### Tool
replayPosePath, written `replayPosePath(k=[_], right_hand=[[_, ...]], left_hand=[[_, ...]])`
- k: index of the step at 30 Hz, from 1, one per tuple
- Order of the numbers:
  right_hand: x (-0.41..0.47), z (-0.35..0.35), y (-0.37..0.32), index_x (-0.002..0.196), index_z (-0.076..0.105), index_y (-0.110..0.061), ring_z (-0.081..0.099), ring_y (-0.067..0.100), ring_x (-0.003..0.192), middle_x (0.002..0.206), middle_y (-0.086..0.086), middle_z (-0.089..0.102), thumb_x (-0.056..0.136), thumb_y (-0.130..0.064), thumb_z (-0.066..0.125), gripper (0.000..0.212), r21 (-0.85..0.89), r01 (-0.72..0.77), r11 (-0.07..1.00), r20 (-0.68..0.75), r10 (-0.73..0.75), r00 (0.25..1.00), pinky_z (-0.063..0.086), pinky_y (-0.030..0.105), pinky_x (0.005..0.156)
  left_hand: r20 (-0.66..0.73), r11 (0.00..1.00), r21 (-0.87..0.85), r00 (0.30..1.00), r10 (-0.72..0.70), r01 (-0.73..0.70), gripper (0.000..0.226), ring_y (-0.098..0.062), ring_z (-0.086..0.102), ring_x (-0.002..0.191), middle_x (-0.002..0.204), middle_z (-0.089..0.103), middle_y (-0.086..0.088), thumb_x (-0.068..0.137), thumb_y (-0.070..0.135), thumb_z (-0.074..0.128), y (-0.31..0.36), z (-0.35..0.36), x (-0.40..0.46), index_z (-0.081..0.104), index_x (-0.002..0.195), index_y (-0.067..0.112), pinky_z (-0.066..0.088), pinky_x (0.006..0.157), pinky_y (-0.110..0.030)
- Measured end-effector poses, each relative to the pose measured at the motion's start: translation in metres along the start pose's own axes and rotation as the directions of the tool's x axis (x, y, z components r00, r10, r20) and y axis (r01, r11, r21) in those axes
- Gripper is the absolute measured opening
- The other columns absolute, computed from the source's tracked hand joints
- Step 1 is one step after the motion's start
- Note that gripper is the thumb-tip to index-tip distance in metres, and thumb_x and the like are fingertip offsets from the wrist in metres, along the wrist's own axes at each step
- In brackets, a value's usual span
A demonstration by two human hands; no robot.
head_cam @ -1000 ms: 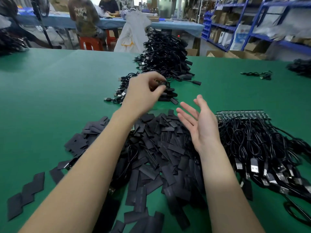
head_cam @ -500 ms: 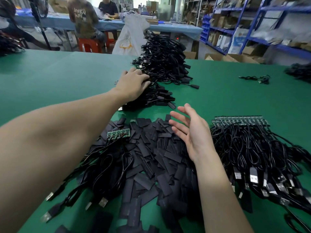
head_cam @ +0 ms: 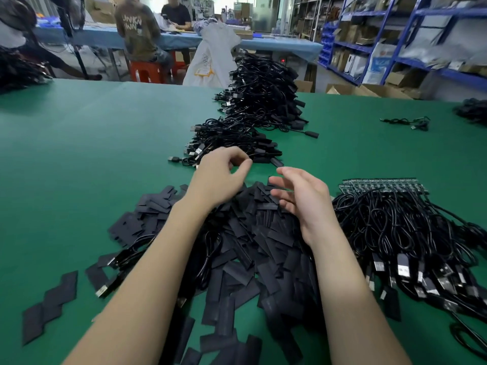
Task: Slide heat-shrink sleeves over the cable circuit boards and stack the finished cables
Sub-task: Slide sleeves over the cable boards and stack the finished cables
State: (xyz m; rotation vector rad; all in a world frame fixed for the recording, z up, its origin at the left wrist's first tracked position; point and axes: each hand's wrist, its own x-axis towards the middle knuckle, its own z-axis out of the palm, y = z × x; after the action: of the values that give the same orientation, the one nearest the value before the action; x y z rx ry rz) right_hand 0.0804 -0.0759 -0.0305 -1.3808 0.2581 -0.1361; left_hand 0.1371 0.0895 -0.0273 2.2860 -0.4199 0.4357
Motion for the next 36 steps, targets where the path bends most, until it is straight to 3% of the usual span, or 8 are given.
replayPosePath(k=[5, 10, 14, 17, 24, 28, 32, 36], right_hand=[[0.001, 0.007, 0.005, 0.096, 0.073, -0.025, 0.060, 0.002, 0.059, 0.081, -0.012, 0.078, 0.096, -0.031, 0.063, 0.011, -0.303, 0.118, 0.945, 0.062, -0.104, 0.993, 0.047, 0.020, 0.060], [-0.003, 0.027, 0.013, 0.091, 0.073, -0.038, 0.060, -0.012, 0.077, 0.080, -0.027, 0.070, 0.092, -0.032, 0.065, 0.010, -0.671, 0.388, 0.632, 0.307, -0.240, 0.921, 0.043, 0.005, 0.065], [-0.013, 0.048, 0.027, 0.119, 0.068, -0.040, 0.051, 0.017, 0.113, 0.112, -0.014, 0.071, 0.096, -0.029, 0.056, 0.028, -0.749, 0.520, 0.411, 0.485, -0.196, 0.852, 0.048, 0.037, 0.093], [-0.015, 0.054, 0.034, 0.124, 0.065, -0.038, 0.044, 0.024, 0.113, 0.116, -0.006, 0.068, 0.098, -0.028, 0.053, 0.030, -0.759, 0.551, 0.348, 0.524, -0.177, 0.833, 0.044, 0.039, 0.084], [-0.014, 0.052, 0.026, 0.092, 0.070, -0.030, 0.059, -0.008, 0.063, 0.074, -0.017, 0.075, 0.083, -0.025, 0.080, 0.014, -0.559, 0.342, 0.755, 0.257, -0.235, 0.937, 0.041, 0.008, 0.062], [-0.015, 0.046, 0.013, 0.085, 0.074, -0.022, 0.064, 0.003, 0.062, 0.072, -0.006, 0.077, 0.078, -0.010, 0.083, 0.017, -0.275, 0.144, 0.951, 0.187, -0.094, 0.978, 0.051, 0.013, 0.062], [-0.015, 0.041, 0.006, 0.094, 0.073, -0.012, 0.066, 0.007, 0.064, 0.070, -0.002, 0.072, 0.082, -0.003, 0.081, 0.017, 0.024, -0.070, 0.997, 0.154, 0.066, 0.986, 0.058, 0.019, 0.064], [-0.013, 0.034, 0.005, 0.092, 0.077, -0.009, 0.069, 0.006, 0.066, 0.075, 0.000, 0.071, 0.081, -0.010, 0.084, 0.013, 0.022, -0.147, 0.989, 0.215, 0.139, 0.967, 0.059, 0.022, 0.067]], left_hand=[[0.178, 0.987, 0.128, 0.977, -0.115, 0.093, 0.024, -0.016, 0.061, 0.082, 0.079, 0.065, 0.015, 0.099, 0.038, 0.055, -0.010, -0.023, -0.004, 0.070, 0.086, 0.026, 0.048, 0.078, -0.030], [0.125, 0.963, 0.176, 0.965, -0.229, 0.206, 0.039, -0.020, 0.066, 0.080, 0.076, 0.071, 0.003, 0.100, 0.041, 0.047, -0.025, -0.030, -0.006, 0.069, 0.073, 0.024, 0.055, 0.083, -0.040], [0.110, 0.928, 0.260, 0.947, -0.302, 0.266, 0.041, -0.028, 0.064, 0.079, 0.070, 0.067, -0.002, 0.099, 0.042, 0.044, -0.031, -0.030, -0.007, 0.068, 0.073, 0.020, 0.056, 0.084, -0.043], [0.153, 0.914, 0.272, 0.924, -0.350, 0.301, 0.044, -0.028, 0.065, 0.084, 0.078, 0.071, -0.004, 0.100, 0.043, 0.044, -0.036, -0.028, -0.009, 0.072, 0.076, 0.019, 0.055, 0.085, -0.041], [0.187, 0.959, 0.050, 0.941, -0.283, 0.279, 0.053, 0.007, 0.056, 0.052, 0.054, 0.064, 0.014, 0.101, 0.044, 0.045, -0.027, -0.027, 0.000, 0.069, 0.059, 0.022, 0.038, 0.058, -0.021], [0.116, 0.961, 0.020, 0.954, -0.275, 0.275, 0.060, 0.004, 0.056, 0.054, 0.056, 0.065, 0.007, 0.102, 0.049, 0.043, -0.020, -0.021, -0.001, 0.069, 0.056, 0.021, 0.037, 0.055, -0.018], [-0.033, 0.945, 0.022, 0.945, -0.327, 0.327, 0.071, -0.025, 0.056, 0.061, 0.043, 0.049, -0.001, 0.100, 0.057, 0.043, -0.010, -0.005, -0.006, 0.058, 0.046, 0.014, 0.037, 0.054, -0.033], [-0.107, 0.953, -0.025, 0.947, -0.304, 0.303, 0.072, -0.022, 0.041, 0.046, 0.030, 0.034, 0.003, 0.100, 0.057, 0.046, -0.002, 0.001, -0.009, 0.050, 0.036, 0.022, 0.028, 0.050, -0.034]])
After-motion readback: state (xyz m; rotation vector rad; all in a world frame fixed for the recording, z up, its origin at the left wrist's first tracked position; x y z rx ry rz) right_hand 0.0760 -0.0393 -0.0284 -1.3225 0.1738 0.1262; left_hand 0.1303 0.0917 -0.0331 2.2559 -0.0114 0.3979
